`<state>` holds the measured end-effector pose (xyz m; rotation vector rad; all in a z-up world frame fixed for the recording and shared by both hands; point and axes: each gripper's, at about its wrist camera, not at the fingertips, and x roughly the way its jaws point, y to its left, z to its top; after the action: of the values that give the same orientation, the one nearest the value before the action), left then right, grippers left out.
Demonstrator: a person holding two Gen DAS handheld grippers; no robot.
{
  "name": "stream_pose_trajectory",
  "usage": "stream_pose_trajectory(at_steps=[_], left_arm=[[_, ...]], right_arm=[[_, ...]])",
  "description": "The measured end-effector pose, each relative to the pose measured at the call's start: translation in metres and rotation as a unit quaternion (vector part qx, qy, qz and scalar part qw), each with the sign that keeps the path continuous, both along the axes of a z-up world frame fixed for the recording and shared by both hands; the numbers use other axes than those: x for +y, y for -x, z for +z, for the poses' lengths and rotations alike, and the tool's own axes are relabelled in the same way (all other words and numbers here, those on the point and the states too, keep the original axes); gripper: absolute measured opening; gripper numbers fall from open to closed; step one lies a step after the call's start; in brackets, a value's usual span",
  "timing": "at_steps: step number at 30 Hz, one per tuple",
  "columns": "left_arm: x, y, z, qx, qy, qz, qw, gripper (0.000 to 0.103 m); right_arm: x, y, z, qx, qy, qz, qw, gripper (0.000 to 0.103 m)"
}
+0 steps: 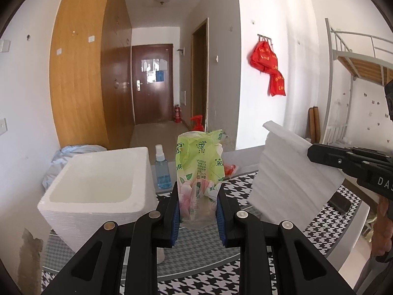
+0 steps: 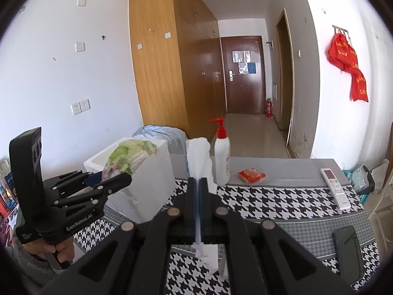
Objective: Organize soft objects
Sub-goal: 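Carry the tissue pack and white tissues with both tools over the white foam box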
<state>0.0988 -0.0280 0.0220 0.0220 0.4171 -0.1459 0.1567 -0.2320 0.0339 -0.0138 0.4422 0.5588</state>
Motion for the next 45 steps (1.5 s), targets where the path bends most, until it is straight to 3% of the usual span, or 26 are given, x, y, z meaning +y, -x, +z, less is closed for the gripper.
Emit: stream_pose_trajectory(at_steps=[18, 45], left_arm=[[0.029, 0.017, 0.02, -0.036, -0.016, 0.048, 0.9981, 0.026], [0.089, 0.039, 0.023, -0.04, -0.018, 0.14, 0.9892, 0.026]], right_arm=[[0.028, -0.002, 0.02, -0.025, 0.005, 0.024, 0.999, 0.004], [0.095, -0.01, 0.055, -0.066, 0.024, 0.073, 0.995, 0.004]])
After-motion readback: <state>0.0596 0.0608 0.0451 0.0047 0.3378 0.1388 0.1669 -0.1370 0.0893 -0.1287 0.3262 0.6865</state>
